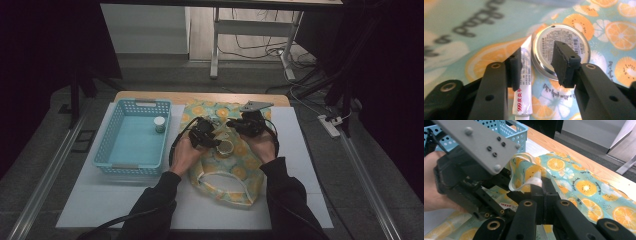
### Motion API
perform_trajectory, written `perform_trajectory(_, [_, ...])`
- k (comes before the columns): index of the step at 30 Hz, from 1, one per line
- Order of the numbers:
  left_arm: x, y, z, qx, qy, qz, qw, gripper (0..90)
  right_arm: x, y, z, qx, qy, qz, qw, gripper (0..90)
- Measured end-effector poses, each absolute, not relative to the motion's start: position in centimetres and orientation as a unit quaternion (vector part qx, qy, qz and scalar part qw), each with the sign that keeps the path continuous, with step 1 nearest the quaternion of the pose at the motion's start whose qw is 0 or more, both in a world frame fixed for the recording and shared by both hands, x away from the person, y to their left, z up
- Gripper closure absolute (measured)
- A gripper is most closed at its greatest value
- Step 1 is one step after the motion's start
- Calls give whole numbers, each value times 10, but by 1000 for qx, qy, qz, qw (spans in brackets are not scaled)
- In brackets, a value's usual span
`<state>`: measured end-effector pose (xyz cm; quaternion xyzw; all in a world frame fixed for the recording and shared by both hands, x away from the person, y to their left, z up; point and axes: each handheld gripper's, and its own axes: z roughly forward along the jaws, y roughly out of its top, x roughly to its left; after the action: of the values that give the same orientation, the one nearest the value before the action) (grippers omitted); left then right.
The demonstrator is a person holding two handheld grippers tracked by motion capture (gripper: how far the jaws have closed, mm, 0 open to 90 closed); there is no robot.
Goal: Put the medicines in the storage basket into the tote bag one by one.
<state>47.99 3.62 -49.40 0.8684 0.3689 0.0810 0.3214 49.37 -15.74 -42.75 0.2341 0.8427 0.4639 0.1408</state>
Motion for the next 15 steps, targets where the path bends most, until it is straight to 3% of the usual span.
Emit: perform_trajectory(15, [459, 48, -473, 864, 347, 73, 357, 420, 494, -158, -429, 236, 843, 462, 140, 899])
